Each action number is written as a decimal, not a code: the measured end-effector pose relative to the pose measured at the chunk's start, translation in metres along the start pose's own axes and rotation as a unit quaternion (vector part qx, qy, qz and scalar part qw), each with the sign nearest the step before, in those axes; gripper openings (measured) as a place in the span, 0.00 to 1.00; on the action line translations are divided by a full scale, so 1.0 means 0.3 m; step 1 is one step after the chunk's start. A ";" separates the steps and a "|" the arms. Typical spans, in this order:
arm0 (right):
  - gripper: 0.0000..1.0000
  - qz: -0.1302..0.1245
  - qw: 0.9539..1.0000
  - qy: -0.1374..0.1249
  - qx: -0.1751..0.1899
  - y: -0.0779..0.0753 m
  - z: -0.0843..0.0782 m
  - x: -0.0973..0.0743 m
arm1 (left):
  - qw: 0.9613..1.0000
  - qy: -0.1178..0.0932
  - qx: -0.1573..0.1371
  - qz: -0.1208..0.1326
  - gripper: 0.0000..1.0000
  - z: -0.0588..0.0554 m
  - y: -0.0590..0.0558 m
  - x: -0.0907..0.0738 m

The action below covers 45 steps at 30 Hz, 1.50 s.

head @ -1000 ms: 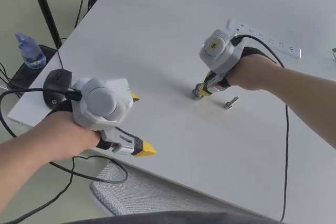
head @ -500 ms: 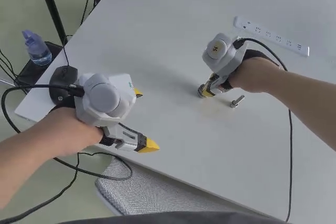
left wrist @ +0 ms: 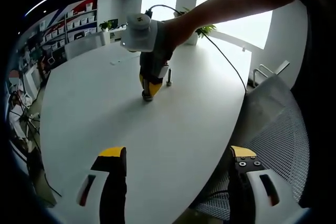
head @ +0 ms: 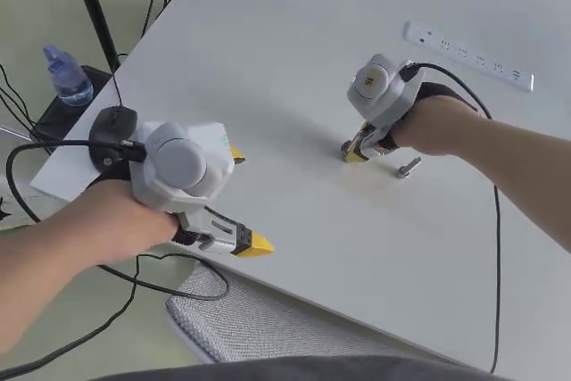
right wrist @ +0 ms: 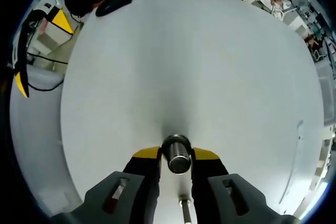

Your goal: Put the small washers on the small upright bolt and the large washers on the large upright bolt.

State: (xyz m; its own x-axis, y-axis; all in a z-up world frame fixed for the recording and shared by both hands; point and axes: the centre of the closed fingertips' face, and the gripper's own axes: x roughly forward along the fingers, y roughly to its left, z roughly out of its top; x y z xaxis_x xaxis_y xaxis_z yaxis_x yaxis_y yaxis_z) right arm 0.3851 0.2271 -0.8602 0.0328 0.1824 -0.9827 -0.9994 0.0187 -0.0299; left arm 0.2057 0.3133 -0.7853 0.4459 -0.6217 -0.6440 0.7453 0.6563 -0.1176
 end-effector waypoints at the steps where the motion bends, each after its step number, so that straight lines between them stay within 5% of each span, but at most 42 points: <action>1: 0.21 0.000 1.000 0.001 -0.002 -0.003 0.000 0.005 | 1.000 0.000 0.000 0.000 0.79 0.000 0.000 0.000; 40: 0.24 0.007 1.000 0.001 -0.022 0.008 -0.003 0.013 | 1.000 0.007 0.005 -0.002 0.77 0.006 -0.002 0.001; 45: 0.34 0.012 1.000 -0.009 -0.021 0.009 0.004 0.012 | 1.000 0.007 0.004 -0.001 0.77 0.005 -0.008 -0.003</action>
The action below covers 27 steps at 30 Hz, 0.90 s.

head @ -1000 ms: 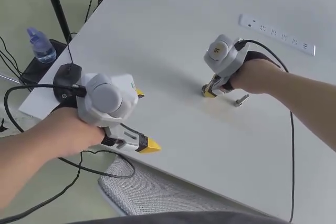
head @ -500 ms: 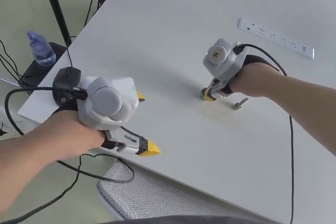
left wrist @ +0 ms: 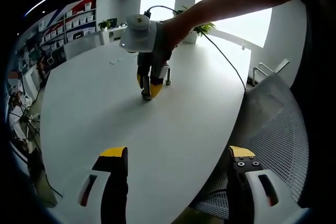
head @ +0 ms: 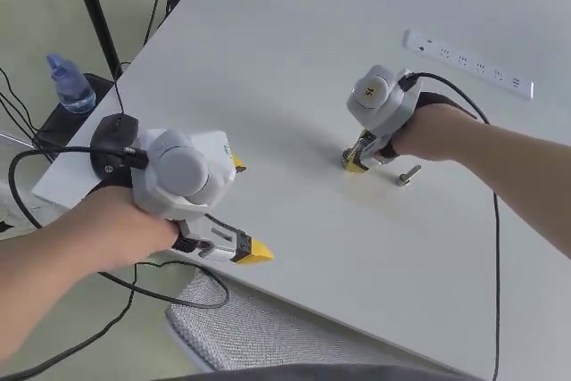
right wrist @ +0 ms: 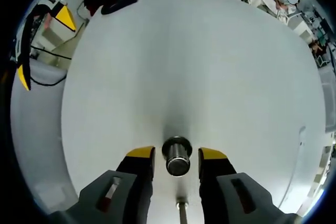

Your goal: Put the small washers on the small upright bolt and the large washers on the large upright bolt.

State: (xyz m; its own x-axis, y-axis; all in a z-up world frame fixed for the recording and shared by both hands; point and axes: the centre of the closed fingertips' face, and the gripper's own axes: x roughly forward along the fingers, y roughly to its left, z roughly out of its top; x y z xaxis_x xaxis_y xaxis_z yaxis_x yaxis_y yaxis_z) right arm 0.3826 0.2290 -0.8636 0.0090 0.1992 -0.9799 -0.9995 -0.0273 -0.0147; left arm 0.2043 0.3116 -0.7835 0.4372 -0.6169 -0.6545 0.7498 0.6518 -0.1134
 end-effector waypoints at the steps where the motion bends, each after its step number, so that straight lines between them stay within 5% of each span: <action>1: 0.34 -0.001 1.000 0.001 -0.001 0.003 -0.001 -0.004 | 1.000 0.001 0.000 0.000 0.77 -0.001 0.001 0.000; 16: 0.38 0.002 1.000 -0.023 -0.008 0.010 0.020 -0.057 | 1.000 -0.003 0.005 -0.001 0.78 0.011 -0.012 -0.001; 27: 0.41 -0.012 0.998 -0.060 0.005 0.032 0.014 -0.169 | 1.000 -0.005 0.010 -0.006 0.80 0.024 -0.032 0.001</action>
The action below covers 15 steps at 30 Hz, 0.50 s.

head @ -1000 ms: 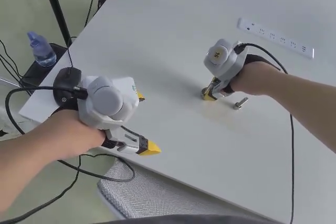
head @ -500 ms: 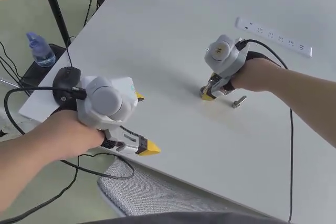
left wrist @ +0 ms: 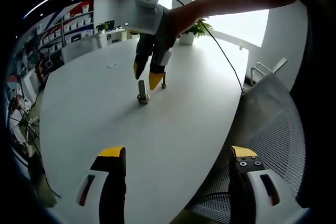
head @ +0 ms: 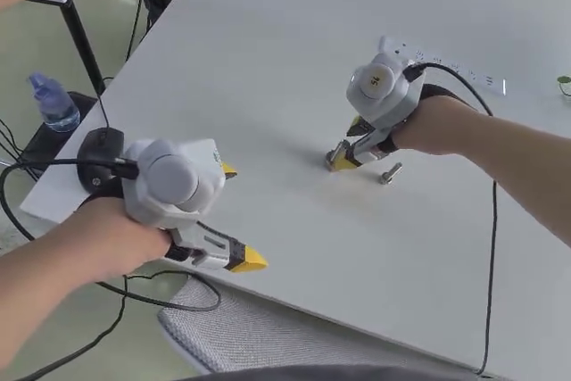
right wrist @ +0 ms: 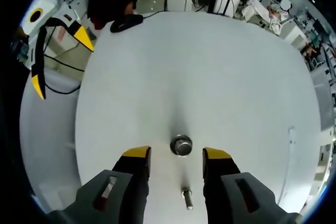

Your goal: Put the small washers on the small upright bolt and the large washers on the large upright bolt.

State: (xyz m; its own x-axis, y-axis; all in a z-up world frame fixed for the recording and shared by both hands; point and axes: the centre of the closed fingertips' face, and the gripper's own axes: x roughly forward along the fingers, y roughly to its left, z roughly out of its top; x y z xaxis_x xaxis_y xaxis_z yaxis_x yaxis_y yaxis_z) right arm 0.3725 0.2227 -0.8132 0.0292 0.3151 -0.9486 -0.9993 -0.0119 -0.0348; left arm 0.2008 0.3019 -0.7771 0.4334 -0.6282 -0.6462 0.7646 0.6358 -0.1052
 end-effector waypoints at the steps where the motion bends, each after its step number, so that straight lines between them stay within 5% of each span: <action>1: 0.41 -0.002 1.000 -0.006 0.002 0.000 0.002 -0.016 | 1.000 0.000 0.001 0.000 0.80 0.000 0.000 0.000; 11: 0.42 -0.021 0.997 -0.060 0.042 0.031 -0.004 -0.146 | 1.000 -0.007 0.004 0.002 0.81 0.024 -0.009 -0.023; 15: 0.43 -0.033 0.992 -0.099 0.072 0.045 -0.001 -0.213 | 1.000 -0.003 0.010 0.003 0.81 0.022 -0.002 -0.030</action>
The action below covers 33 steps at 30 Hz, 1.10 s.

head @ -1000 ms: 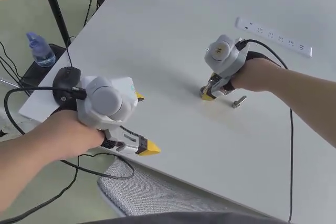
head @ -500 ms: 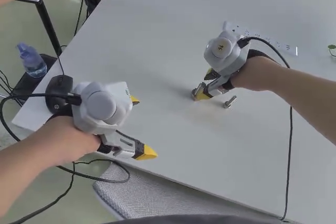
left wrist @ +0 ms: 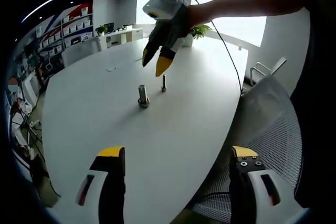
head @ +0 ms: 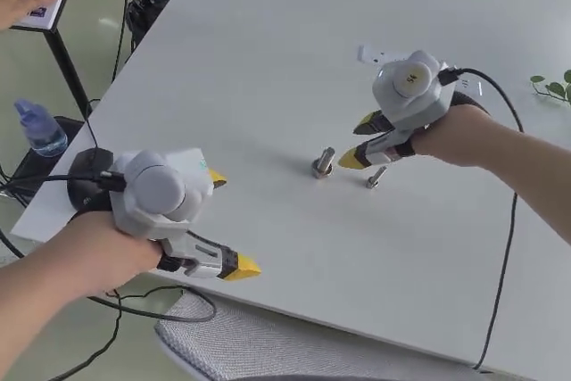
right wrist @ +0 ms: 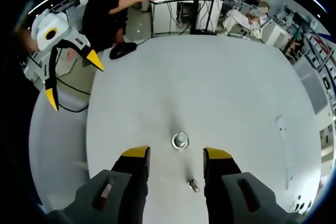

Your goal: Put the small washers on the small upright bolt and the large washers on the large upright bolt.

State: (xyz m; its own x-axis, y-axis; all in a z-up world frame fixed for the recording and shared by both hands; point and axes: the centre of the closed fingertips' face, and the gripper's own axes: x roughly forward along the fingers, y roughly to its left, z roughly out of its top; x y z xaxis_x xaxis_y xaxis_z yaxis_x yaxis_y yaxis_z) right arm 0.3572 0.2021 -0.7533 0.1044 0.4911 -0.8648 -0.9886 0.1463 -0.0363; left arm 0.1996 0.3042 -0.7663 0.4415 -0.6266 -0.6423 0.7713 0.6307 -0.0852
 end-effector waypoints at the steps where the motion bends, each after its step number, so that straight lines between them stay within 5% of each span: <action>1: 0.44 -0.006 1.000 -0.011 0.005 0.002 0.005 -0.020 | 1.000 0.000 0.002 0.000 0.82 0.004 -0.001 -0.006; 4: 0.45 -0.007 0.998 -0.048 0.037 0.017 0.026 -0.061 | 1.000 -0.001 0.002 -0.001 0.82 0.005 -0.001 -0.010; 9: 0.48 -0.017 0.996 -0.080 0.035 0.016 -0.003 -0.100 | 1.000 0.002 0.007 -0.005 0.82 0.006 -0.001 -0.008; 12: 0.51 -0.017 0.990 -0.128 0.056 0.042 0.028 -0.152 | 1.000 -0.004 0.004 -0.007 0.83 0.020 0.001 -0.003; 16: 0.52 -0.027 0.984 -0.156 0.077 0.061 0.017 -0.207 | 1.000 -0.004 0.006 -0.005 0.83 0.028 0.005 -0.001; 33: 0.68 -0.059 0.958 -0.242 0.143 0.155 -0.126 -0.290 | 1.000 -0.029 0.000 -0.001 0.83 0.083 -0.003 -0.017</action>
State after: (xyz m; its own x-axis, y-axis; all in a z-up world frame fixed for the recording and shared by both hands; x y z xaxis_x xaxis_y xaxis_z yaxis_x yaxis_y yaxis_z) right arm 0.2980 0.1336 -0.6985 0.3202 0.7874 -0.5267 -0.9036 0.4208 0.0798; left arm 0.2079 0.2954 -0.7440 0.4648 -0.6535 -0.5974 0.7723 0.6292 -0.0875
